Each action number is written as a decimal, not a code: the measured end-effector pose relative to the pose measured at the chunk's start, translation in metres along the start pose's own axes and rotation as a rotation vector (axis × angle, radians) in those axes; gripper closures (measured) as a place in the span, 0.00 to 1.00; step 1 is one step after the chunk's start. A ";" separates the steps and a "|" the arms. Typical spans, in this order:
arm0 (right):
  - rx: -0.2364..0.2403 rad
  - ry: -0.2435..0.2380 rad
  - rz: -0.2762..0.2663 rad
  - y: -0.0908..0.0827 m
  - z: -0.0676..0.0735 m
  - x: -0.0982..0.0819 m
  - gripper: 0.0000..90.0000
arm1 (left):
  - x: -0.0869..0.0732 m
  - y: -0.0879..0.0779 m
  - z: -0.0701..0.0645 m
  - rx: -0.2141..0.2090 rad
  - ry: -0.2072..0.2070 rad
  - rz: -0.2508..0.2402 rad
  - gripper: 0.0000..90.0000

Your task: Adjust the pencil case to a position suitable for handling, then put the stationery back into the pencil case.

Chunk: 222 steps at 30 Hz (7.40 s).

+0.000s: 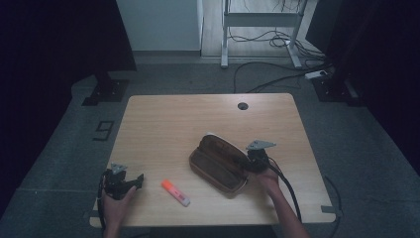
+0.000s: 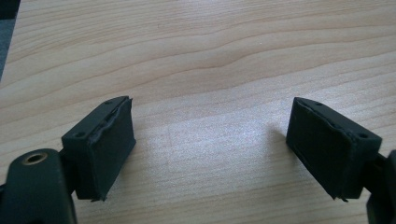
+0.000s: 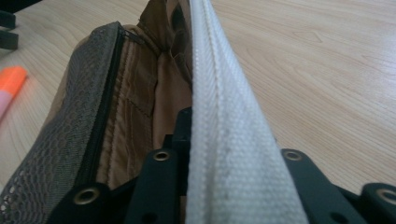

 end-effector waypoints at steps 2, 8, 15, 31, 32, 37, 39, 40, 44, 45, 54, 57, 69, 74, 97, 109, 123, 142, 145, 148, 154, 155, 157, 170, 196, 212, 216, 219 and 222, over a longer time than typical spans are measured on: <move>-0.022 -0.019 -0.005 -0.001 0.001 0.002 0.67 | 0.000 0.000 0.000 0.000 0.000 0.000 0.17; -0.085 -0.037 -0.057 -0.009 0.004 0.011 0.45 | 0.000 0.000 0.000 0.000 0.000 0.000 0.17; -0.112 -0.035 -0.137 -0.026 0.009 0.025 0.40 | 0.000 0.000 0.000 0.000 0.000 0.000 0.17; 0.016 -0.099 -0.189 -0.032 0.056 0.044 0.42 | 0.000 0.000 0.000 0.000 -0.001 -0.001 0.17; 0.035 -0.101 -0.178 -0.029 0.061 0.044 0.42 | 0.000 0.000 0.000 -0.001 0.000 0.000 0.17; 0.069 -0.097 -0.163 -0.021 0.071 0.042 0.42 | 0.000 0.000 0.000 -0.001 -0.002 -0.001 0.17; 0.087 -0.097 -0.156 -0.017 0.075 0.041 0.42 | 0.000 0.000 0.000 0.000 0.000 0.000 0.17; 0.098 -0.093 -0.155 -0.016 0.077 0.041 0.42 | 0.000 0.000 0.000 -0.001 -0.002 -0.001 0.17; 0.148 -0.091 -0.140 -0.007 0.088 0.039 0.42 | 0.000 0.000 0.000 0.000 0.000 0.000 0.17; 0.148 -0.091 -0.140 -0.007 0.088 0.039 0.42 | 0.000 0.000 0.000 0.000 0.000 0.000 0.17; 0.187 -0.114 -0.094 0.012 0.106 0.031 0.41 | 0.000 0.000 0.000 0.000 0.000 0.000 0.17; 0.188 -0.117 -0.084 0.017 0.110 0.029 0.41 | 0.000 0.000 0.000 -0.001 -0.001 -0.001 0.17; 0.227 -0.142 -0.045 0.036 0.131 0.022 0.41 | 0.000 0.000 0.000 0.000 0.000 0.000 0.17; 0.236 -0.146 -0.033 0.042 0.138 0.019 0.41 | 0.000 0.000 0.000 0.000 0.000 0.000 0.17; 0.274 -0.183 0.074 0.081 0.173 -0.005 0.43 | 0.000 0.000 0.000 0.000 0.000 0.000 0.17; 0.265 -0.208 0.127 0.100 0.183 -0.019 0.46 | 0.000 0.000 0.000 0.000 0.000 0.000 0.17; 0.230 -0.242 0.167 0.113 0.187 -0.028 0.55 | 0.000 0.000 0.000 0.000 0.000 0.000 0.17; 0.171 -0.235 0.180 0.111 0.180 -0.027 0.72 | 0.000 0.000 0.000 0.000 0.000 0.000 0.17; 0.176 -0.226 0.168 0.109 0.180 -0.025 0.72 | 0.000 0.000 0.000 0.000 0.000 0.000 0.17; 0.184 -0.220 0.148 0.106 0.179 -0.021 0.72 | 0.000 0.000 0.000 0.000 -0.002 -0.001 0.17; 0.203 -0.196 0.099 0.095 0.177 -0.012 0.72 | 0.000 0.000 0.000 0.000 0.000 -0.001 0.17; 0.203 -0.194 0.094 0.094 0.177 -0.010 0.72 | 0.000 0.000 0.000 0.000 0.000 0.000 0.17; 0.207 -0.184 0.080 0.090 0.175 -0.007 0.72 | 0.000 0.000 0.000 0.000 0.000 -0.001 0.17; 0.235 -0.161 0.008 0.069 0.170 0.010 0.72 | 0.000 0.000 0.000 0.000 0.000 0.000 0.17; 0.223 -0.142 -0.062 0.039 0.153 0.028 0.72 | 0.000 0.000 0.000 0.000 0.000 0.000 0.17; 0.206 -0.140 -0.086 0.026 0.144 0.035 0.72 | 0.000 0.000 0.000 0.000 0.000 0.000 0.17; 0.197 -0.141 -0.090 0.024 0.141 0.036 0.72 | 0.000 0.000 0.000 0.000 0.000 0.000 0.17; 0.192 -0.139 -0.100 0.021 0.139 0.038 0.72 | 0.000 0.000 0.000 0.000 0.000 0.000 0.17; 0.185 -0.140 -0.100 0.018 0.135 0.039 0.72 | 0.000 0.000 0.000 0.000 0.000 0.000 0.17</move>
Point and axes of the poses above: each handheld gripper's, and its own axes: y roughly forward along the jaws, x roughly out of its top, z roughly to its left, the point moved 7 cm from there along y, roughly forward along the jaws, and after that the axes turned 12 degrees about x, right-handed, at the moved point
